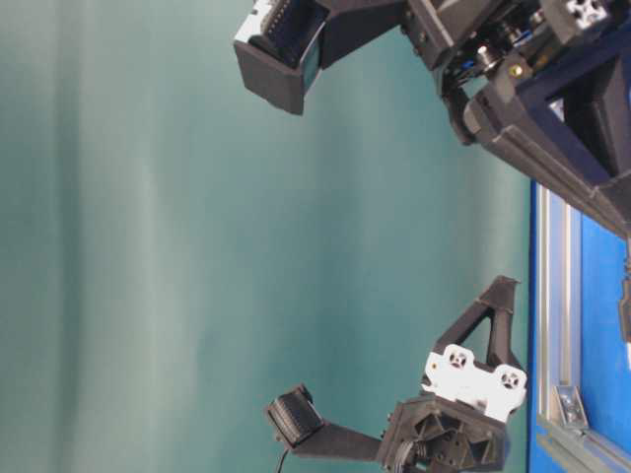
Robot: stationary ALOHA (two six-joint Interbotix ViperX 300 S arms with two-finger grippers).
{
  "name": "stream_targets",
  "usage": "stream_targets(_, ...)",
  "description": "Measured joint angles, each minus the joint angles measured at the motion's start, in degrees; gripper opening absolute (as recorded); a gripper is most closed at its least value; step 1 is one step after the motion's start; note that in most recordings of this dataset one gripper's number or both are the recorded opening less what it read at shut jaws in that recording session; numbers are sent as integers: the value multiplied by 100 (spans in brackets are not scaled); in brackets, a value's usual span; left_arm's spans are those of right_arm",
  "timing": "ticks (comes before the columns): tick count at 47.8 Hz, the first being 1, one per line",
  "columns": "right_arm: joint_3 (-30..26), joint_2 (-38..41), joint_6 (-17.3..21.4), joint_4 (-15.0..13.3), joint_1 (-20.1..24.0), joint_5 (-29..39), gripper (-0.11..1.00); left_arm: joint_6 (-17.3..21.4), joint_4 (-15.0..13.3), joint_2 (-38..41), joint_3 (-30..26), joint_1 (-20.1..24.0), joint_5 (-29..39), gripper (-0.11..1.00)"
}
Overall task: Insert the wire through the string loop located on the left side.
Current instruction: 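Carry the USB plug with the right gripper toward the white zip-tie loop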
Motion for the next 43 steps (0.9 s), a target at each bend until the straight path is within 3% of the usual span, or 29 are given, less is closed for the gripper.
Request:
stream_targets(13, -176, 141, 0, 9, 0, 0, 0, 0, 0, 0, 0, 0, 9, 0)
stream_targets(43, -1143, 949, 0, 9, -114, 9, 0, -18, 0, 0, 0, 0, 9, 0)
